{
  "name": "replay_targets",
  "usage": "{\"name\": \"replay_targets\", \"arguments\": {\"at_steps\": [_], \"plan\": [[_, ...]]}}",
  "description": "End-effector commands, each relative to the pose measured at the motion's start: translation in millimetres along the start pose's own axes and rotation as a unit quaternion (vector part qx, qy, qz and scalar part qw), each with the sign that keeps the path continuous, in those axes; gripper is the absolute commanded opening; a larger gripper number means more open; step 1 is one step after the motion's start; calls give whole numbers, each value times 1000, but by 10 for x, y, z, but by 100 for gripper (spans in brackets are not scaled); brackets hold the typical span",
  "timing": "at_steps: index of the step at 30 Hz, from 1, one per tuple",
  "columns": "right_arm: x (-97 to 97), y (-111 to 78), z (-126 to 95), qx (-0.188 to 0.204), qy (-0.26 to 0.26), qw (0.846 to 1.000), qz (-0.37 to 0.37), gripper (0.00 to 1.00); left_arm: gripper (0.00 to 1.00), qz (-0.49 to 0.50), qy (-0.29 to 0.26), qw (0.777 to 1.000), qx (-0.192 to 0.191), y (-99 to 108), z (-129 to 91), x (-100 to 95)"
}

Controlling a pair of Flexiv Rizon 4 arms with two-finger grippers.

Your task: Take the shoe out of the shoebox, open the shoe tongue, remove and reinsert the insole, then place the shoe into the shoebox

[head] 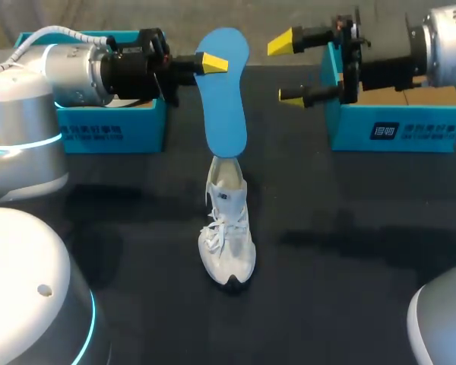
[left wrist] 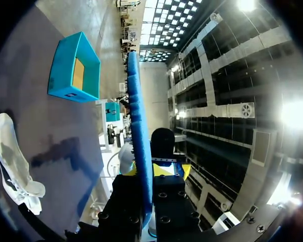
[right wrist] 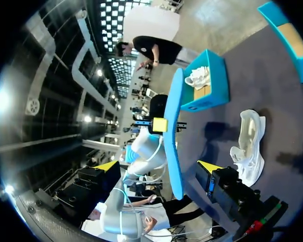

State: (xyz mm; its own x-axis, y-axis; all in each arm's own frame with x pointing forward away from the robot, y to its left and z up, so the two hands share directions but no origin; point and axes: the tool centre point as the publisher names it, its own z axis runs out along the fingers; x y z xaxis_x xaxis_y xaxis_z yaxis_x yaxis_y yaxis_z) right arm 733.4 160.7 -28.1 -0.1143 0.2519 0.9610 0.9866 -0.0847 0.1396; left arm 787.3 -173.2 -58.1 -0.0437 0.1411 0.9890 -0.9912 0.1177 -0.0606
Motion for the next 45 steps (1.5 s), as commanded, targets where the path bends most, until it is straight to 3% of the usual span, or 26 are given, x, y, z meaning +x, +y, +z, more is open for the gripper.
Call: {"name": "replay_targets", "arguments": {"at_steps": [1,31,37,39,45], "plan": [[-91,-33,17,-4,3,1000,5,100,0,0,-1,1000,0,-1,2,-3],[-163,-50,26,-7,-2,1000,27,100,0,0,-1,1000,0,-1,2,-3],[-163,-50,26,-7,-2,1000,27,100,0,128,-41,989,-56,-34,-45,-86],[-163,-50,26,-7,-2,1000,27,100,0,157,-19,985,-65,-41,-50,-83],[-163,-50,26,-7,-2,1000,27,100,0,300,-44,947,-103,-20,-102,-126]]}}
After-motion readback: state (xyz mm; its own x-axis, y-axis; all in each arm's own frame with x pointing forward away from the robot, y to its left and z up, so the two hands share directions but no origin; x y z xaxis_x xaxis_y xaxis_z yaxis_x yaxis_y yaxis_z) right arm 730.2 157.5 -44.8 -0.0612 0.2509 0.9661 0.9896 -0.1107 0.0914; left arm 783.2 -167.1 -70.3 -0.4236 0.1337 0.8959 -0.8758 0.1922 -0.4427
